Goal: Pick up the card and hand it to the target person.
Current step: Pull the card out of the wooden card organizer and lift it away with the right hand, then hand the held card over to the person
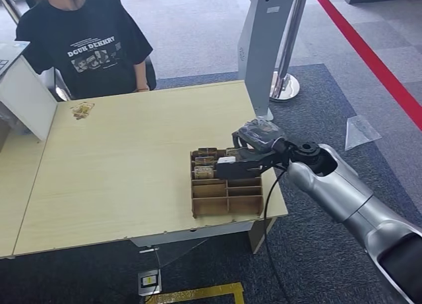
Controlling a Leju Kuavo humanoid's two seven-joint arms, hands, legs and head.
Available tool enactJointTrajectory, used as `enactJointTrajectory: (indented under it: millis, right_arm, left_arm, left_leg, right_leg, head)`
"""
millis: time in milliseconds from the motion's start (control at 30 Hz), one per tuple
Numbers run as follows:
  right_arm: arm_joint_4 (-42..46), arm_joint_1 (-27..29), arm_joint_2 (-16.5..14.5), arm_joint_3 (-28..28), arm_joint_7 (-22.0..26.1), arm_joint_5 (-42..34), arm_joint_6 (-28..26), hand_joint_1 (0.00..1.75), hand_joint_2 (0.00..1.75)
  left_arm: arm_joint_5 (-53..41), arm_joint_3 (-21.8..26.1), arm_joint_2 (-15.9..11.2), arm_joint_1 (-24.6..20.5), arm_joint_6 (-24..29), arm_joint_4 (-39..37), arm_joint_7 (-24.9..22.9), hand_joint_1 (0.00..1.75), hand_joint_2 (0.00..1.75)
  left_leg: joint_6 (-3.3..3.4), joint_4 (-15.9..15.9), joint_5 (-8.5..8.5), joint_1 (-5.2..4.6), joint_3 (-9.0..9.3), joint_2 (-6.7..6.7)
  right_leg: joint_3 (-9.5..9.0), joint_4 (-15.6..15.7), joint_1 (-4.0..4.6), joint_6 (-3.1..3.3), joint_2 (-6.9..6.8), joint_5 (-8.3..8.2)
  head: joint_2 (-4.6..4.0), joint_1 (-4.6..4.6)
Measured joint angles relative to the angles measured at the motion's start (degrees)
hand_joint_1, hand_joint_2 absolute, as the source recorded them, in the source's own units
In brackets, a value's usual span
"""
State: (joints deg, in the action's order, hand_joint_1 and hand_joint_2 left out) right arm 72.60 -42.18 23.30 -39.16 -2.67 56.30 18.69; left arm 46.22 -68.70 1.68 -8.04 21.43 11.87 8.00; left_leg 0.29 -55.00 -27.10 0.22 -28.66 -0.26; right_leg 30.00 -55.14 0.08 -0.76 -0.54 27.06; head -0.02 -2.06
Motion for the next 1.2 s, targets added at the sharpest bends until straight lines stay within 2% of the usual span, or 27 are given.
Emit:
enactJointTrajectory:
  millis: [133,367,533,633,733,900,1067,1200]
  right_arm:
    - [2.5,-5.1,2.4,-1.3,3.4,-3.2,2.8,1.75,1.75]
    - [5.4,-16.3,6.2,-5.6,5.5,-9.8,3.8,1.75,1.75]
    - [5.6,-23.8,7.5,-9.0,5.8,-13.6,4.3,1.75,1.75]
    - [5.6,-27.1,7.7,-10.4,4.0,-16.8,2.5,1.75,1.75]
    - [5.0,-28.7,7.6,-11.1,0.8,-20.2,-2.6,1.75,1.75]
    - [1.3,-27.9,5.5,-11.5,-3.1,-26.9,-17.7,1.75,1.75]
    - [-4.5,-24.6,0.7,-11.1,-2.8,-30.4,-31.7,1.75,1.75]
    - [-10.3,-22.6,-4.0,-11.1,-1.6,-30.9,-40.2,1.75,1.75]
  left_arm:
    - [0.0,0.0,0.0,0.0,0.0,0.0,0.0,0.0,1.75]
    - [0.3,0.0,0.0,0.0,-0.1,0.0,0.1,0.0,1.75]
    - [0.9,0.0,0.0,0.0,0.1,0.0,0.6,0.0,1.75]
    - [1.3,0.0,0.0,0.0,0.3,0.0,0.8,0.0,1.75]
    - [1.8,0.0,0.1,0.0,0.8,0.0,0.8,0.0,1.75]
    - [1.8,0.0,0.3,0.0,1.3,0.0,0.8,0.0,1.75]
    - [0.6,0.0,0.7,-0.3,1.3,0.0,0.5,0.0,1.75]
    - [0.0,-0.1,1.0,-0.9,1.3,0.0,0.0,0.0,1.75]
  left_leg:
    - [0.01,0.0,0.01,-0.02,-0.01,0.0]
    - [0.03,0.0,0.02,-0.02,-0.04,0.0]
    - [0.03,0.0,0.02,-0.01,-0.04,0.0]
    - [0.03,0.0,0.02,0.0,-0.05,-0.01]
    - [0.03,0.0,0.02,0.01,-0.07,-0.02]
    - [0.06,0.0,0.04,0.01,-0.1,-0.03]
    - [0.07,0.0,0.05,0.01,-0.1,-0.04]
    - [0.06,0.0,0.05,0.03,-0.1,-0.04]
  right_leg:
    - [0.01,0.0,-0.02,-0.03,0.01,-0.02]
    - [0.03,0.0,-0.02,-0.04,0.0,-0.03]
    - [0.04,0.0,-0.01,-0.04,0.0,-0.03]
    - [0.03,0.0,0.0,-0.04,0.0,-0.03]
    - [0.01,0.0,0.01,-0.04,-0.02,-0.03]
    - [0.0,0.0,0.0,-0.04,-0.04,-0.03]
    - [0.0,0.0,0.0,-0.04,-0.04,-0.03]
    - [0.01,-0.1,0.02,-0.04,-0.04,-0.03]
  head:
    - [-0.01,-0.01]
    - [0.0,-0.01]
    - [0.0,0.0]
    - [0.0,-0.01]
    - [-0.01,-0.02]
    - [0.0,-0.01]
    - [0.0,-0.02]
    - [0.0,-0.01]
